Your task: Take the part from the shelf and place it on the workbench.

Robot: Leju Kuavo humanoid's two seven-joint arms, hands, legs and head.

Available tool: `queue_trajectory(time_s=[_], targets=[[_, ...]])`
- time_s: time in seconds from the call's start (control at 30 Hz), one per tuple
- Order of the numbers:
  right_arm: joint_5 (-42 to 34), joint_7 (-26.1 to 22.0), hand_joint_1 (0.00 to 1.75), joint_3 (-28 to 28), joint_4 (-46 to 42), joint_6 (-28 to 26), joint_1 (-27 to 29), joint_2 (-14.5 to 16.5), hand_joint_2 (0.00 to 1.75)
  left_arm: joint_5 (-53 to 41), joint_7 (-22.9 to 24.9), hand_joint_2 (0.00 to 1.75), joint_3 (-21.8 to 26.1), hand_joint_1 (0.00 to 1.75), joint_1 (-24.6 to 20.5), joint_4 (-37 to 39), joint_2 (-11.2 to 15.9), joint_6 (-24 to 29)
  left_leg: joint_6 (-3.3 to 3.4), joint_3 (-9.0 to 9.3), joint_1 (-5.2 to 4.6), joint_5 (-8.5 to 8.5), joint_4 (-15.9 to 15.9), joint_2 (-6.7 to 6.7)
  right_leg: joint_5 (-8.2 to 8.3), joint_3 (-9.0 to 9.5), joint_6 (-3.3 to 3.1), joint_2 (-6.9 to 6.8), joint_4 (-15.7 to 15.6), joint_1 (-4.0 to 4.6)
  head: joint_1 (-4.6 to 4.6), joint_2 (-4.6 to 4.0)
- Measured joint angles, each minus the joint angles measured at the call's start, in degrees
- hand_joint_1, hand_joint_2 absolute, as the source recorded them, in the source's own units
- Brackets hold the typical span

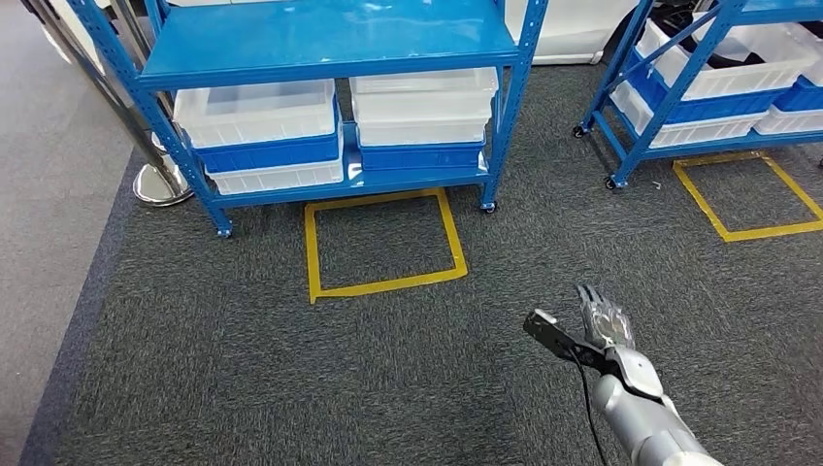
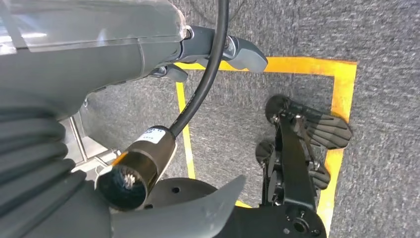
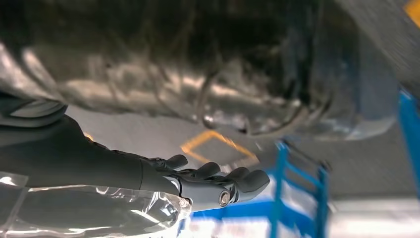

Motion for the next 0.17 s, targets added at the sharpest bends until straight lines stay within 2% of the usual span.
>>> queue_trajectory(time_s=[0.13, 0.17], targets=[[-0.3, 1.4, 0.00, -3.2, 2.3, 1.9, 1.7, 0.0, 1.75, -0.1, 0.3, 1.75, 0.1, 0.00, 0.1, 0.0, 0.2, -0.1, 0.37, 0.12, -0.34, -0.48, 0.1, 0.47, 0.18, 0.31, -0.17, 0.38, -0.8, 0.13, -0.03, 0.00], [-0.4, 1.8, 0.00, -3.5, 2.5, 2.4, 1.8, 0.0, 1.75, -0.2, 0.4, 1.75, 0.1, 0.00, 0.1, 0.0, 0.2, -0.1, 0.36, 0.18, -0.33, -0.49, 0.1, 0.53, 0.17, 0.31, -0.20, 0.45, -0.8, 0.16, -0.04, 0.00]])
